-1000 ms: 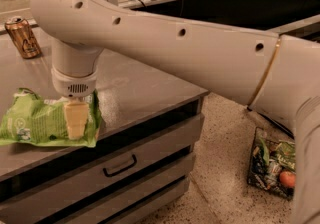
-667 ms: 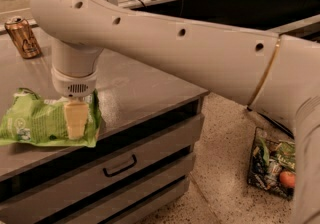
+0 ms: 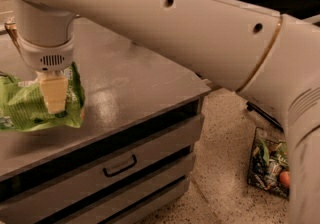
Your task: Pick green rice chip bag
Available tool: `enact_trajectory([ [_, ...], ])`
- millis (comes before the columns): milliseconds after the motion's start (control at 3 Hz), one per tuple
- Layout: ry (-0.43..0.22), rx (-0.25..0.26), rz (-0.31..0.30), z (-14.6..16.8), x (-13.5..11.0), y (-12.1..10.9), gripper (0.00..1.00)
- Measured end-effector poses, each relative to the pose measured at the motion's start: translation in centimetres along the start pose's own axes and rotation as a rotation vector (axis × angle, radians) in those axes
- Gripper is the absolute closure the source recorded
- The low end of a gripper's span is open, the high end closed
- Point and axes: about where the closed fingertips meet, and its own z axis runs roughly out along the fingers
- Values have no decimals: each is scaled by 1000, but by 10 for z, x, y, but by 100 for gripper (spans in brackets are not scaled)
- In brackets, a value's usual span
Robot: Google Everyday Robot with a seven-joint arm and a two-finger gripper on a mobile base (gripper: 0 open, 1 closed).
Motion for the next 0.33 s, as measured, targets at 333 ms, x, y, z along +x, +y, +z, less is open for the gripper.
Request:
enact_trajectory([
  [333,0,0,0,0,0,0,100],
])
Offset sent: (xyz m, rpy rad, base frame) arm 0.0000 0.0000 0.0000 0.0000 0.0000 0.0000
